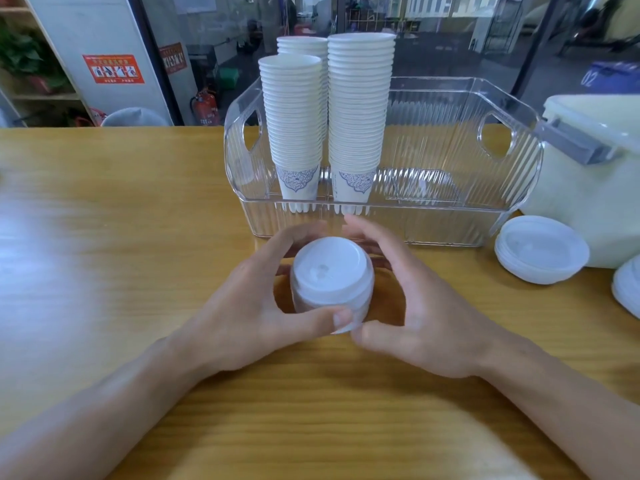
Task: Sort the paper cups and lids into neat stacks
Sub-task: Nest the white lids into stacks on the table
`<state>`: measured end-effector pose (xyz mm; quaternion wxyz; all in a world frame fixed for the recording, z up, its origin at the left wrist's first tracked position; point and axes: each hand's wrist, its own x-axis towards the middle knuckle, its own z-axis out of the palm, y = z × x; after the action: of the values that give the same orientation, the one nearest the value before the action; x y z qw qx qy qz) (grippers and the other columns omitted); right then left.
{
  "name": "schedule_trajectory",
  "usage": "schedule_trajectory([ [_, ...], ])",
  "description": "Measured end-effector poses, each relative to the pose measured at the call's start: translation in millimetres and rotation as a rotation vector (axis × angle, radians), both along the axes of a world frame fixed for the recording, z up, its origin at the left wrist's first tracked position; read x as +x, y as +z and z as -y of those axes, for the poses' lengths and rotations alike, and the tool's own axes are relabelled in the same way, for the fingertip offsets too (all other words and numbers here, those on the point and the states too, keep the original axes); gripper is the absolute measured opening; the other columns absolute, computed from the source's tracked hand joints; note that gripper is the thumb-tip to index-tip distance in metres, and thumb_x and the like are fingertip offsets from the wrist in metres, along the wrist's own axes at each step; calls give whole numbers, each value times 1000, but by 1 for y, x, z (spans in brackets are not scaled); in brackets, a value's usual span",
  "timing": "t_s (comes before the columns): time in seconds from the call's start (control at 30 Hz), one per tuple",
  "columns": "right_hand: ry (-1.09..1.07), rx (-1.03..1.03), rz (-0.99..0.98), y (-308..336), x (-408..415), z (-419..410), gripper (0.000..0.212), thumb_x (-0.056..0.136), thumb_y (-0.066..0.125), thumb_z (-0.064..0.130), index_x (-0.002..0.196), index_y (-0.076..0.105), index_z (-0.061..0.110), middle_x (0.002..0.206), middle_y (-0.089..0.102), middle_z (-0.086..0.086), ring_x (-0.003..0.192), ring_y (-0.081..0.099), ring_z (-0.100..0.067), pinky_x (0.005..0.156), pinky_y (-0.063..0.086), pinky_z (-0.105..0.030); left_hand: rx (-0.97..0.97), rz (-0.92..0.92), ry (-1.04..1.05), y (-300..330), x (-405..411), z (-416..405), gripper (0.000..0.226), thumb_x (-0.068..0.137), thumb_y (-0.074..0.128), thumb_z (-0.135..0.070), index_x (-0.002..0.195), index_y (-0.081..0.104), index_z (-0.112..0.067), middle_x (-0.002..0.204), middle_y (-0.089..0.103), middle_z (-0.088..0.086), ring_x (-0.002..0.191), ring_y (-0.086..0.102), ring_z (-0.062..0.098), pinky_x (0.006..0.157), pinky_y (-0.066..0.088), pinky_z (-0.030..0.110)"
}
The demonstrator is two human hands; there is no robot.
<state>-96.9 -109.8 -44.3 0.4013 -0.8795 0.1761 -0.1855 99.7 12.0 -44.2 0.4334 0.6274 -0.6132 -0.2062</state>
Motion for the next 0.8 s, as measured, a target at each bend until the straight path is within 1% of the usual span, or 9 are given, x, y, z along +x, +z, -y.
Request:
schedule_trajectory([
  [0.07, -7, 45, 87, 0, -1, 1, 89, 77, 71, 42, 156, 32, 40, 149, 44, 23, 144, 39, -4, 117, 35, -27, 16, -1, -28, 0, 2, -1, 81, 71, 85, -50, 142, 48, -35, 137, 62, -17, 132, 57, 6, 108, 41, 16],
  [0.13, -57, 92, 140, -1, 1, 0, 73, 82, 68, 53, 150, 44, 39, 143, 53, 23, 139, 47, -4, 114, 40, -32, 28, 6, -30, -1, 4, -1, 77, 73, 89, -41, 139, 50, -32, 134, 65, -16, 130, 59, 8, 107, 43, 17],
  [0.2, -91, 102, 127, -2, 4, -1, 67, 86, 67, 63, 146, 52, 39, 137, 57, 26, 135, 51, -1, 113, 42, -35, 40, 2, -16, -1, 5, -1, 76, 72, 93, -36, 137, 52, -32, 131, 67, -16, 127, 61, 7, 106, 45, 18],
  [0.27, -105, 99, 102, -3, 5, -1, 67, 86, 66, 66, 146, 53, 38, 136, 57, 28, 134, 52, 1, 114, 42, -35, 52, 7, -4, -1, 5, 0, 77, 70, 95, -37, 135, 54, -33, 128, 68, -18, 125, 62, 4, 106, 45, 19],
  [0.37, -122, 126, 89, -5, 5, 0, 71, 83, 64, 67, 146, 54, 37, 138, 58, 29, 134, 51, 3, 115, 41, -33, 61, 24, 16, 1, 4, 0, 76, 65, 92, -42, 132, 56, -36, 125, 69, -23, 122, 63, 0, 104, 47, 18],
  [0.43, -130, 135, 78, -5, 5, 1, 74, 82, 64, 69, 147, 54, 35, 139, 58, 30, 135, 49, 7, 116, 39, -31, 68, 45, 26, 2, 4, 0, 75, 63, 92, -46, 130, 58, -39, 123, 69, -25, 121, 63, -2, 104, 48, 22],
  [0.53, -148, 145, 73, -6, 6, 0, 78, 81, 62, 71, 149, 54, 32, 141, 57, 32, 135, 46, 12, 116, 38, -27, 81, 46, 35, 3, 4, -1, 76, 62, 92, -48, 131, 60, -38, 123, 70, -26, 122, 62, -3, 105, 46, 27],
  [0.67, -152, 145, 86, -7, 7, 0, 78, 82, 61, 68, 149, 54, 29, 140, 57, 33, 134, 45, 15, 115, 38, -23, 94, 38, 26, 2, 4, 1, 77, 63, 92, -48, 131, 58, -37, 123, 70, -25, 122, 62, -2, 104, 47, 23],
  [0.8, -144, 144, 90, -8, 7, 1, 79, 82, 61, 70, 150, 52, 30, 141, 57, 30, 134, 48, 10, 116, 38, -27, 109, 65, 2, 0, 3, 0, 80, 63, 92, -49, 132, 51, -42, 125, 67, -25, 124, 59, -1, 100, 44, 14],
])
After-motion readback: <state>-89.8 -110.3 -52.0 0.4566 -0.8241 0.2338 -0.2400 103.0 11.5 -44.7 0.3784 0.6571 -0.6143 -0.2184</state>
